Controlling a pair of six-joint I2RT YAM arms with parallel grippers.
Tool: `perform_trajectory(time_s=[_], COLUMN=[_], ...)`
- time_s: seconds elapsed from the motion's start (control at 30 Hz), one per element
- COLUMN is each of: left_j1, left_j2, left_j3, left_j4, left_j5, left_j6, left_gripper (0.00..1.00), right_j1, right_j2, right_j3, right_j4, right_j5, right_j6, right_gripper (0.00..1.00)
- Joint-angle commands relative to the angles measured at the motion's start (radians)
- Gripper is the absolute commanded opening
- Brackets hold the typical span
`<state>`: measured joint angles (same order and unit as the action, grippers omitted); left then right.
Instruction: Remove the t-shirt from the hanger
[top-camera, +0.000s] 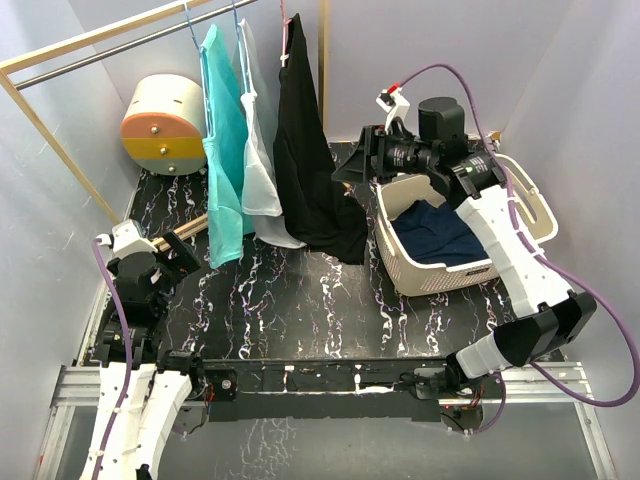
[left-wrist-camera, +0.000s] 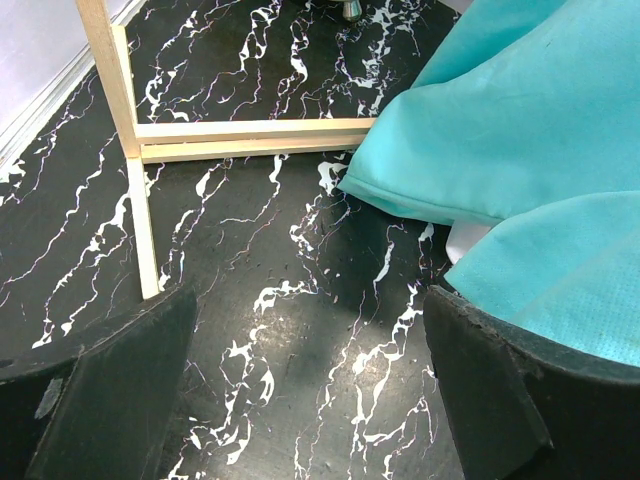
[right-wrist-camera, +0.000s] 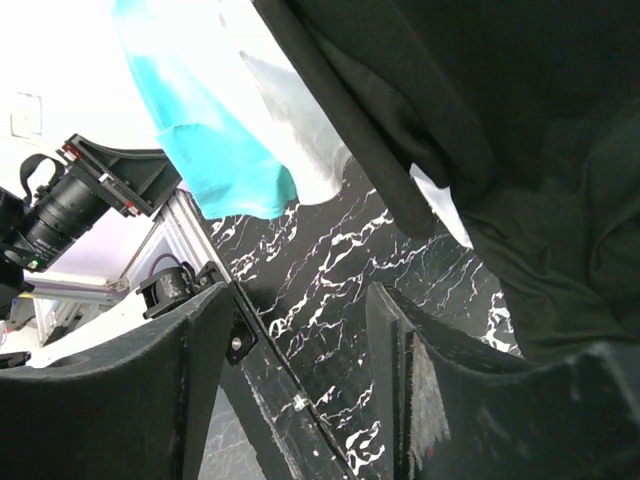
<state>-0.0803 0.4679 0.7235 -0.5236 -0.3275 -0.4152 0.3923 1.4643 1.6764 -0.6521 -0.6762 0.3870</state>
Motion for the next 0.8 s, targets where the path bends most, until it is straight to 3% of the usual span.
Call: perform_trajectory(time_s=[0.0, 0.13, 0.33, 0.43, 0.53, 0.6, 0.77], left_j1=[0.004, 0.004, 0.004, 0.004, 0.004, 0.003, 0.004], left_j2=[0.000, 0.000, 0.003, 0.008, 0.018, 0.021, 0.021], left_j3=[-0.003, -0.004, -0.006, -0.007, -0.006, -0.005, -0.006], left_j4=[0.014, 0.016, 0.017, 0.021, 0.019, 0.018, 0.020], left_j5=[0.009, 0.013, 0.013, 0.019, 0.021, 0.025, 0.028], left_j6=[0.010, 0.010, 0.009, 0.009, 0.009, 0.009, 0.010], left_gripper=[0.94, 0.94, 0.94, 0.94, 0.93, 0.93, 0.93], right_j1=[0.000, 0.000, 0.000, 0.000, 0.001, 0.001, 0.024], right_j2=[0.003, 0.031, 0.065, 0.119, 0.242, 0.314, 0.365], right_j3=[0.138, 0.224, 0.322, 0.448, 0.674, 0.788, 0.789], right_j4=[-0.013, -0.064, -0.088, -0.139, -0.235, -0.262, -0.149], right_j5=[0.036, 0.066, 0.093, 0.157, 0.265, 0.331, 0.429], right_j6=[-0.044, -0.057, -0.060, -0.067, -0.078, -0.078, -0.057], right_gripper=[0.63, 0.79, 0.81, 0.75, 0.61, 0.58, 0.57])
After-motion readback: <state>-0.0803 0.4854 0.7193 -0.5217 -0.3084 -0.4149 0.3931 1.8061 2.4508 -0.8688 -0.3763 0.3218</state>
